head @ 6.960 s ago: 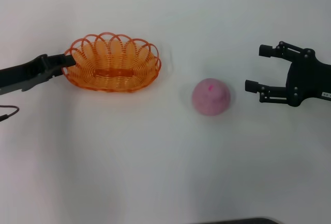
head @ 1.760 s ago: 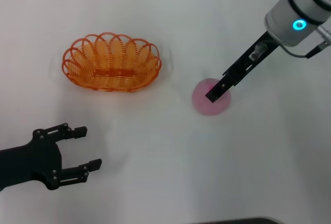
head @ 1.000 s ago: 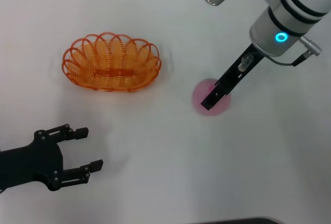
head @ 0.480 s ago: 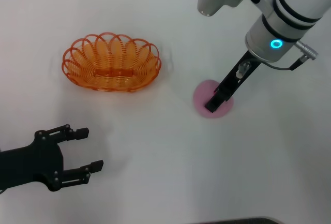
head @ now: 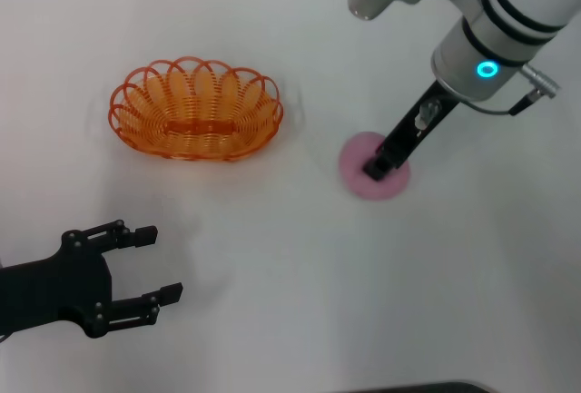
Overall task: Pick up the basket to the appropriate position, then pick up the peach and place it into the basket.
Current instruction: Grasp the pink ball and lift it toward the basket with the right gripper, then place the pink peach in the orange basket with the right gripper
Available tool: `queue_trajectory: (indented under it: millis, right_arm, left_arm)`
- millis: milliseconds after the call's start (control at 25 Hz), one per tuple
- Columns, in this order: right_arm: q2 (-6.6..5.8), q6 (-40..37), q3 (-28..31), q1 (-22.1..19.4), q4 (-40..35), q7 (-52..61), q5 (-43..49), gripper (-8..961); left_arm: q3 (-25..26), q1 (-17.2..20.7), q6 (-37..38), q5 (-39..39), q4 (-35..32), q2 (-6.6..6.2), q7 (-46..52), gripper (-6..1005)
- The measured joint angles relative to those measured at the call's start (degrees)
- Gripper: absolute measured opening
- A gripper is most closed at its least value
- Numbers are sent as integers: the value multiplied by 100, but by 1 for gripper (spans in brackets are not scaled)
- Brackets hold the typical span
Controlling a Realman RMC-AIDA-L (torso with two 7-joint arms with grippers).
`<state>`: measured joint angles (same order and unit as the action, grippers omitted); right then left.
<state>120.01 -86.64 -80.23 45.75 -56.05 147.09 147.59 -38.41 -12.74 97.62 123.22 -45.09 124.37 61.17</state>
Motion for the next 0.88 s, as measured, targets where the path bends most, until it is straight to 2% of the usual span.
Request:
queue_trajectory:
  millis: [520,760,880]
  right_arm:
    - [-17,-387,380,130,-812,-190,-604,270]
    - [21,106,287,263,-791,-198,-760,243]
    - [21,534,235,265,-770,-275,-1157,247]
  left_arm:
    - [0,-6,54,110,7,0,9,791]
    - [2,-19,72,119,7,0,9,791]
    - [18,-25,73,122,-4,-5,9,791]
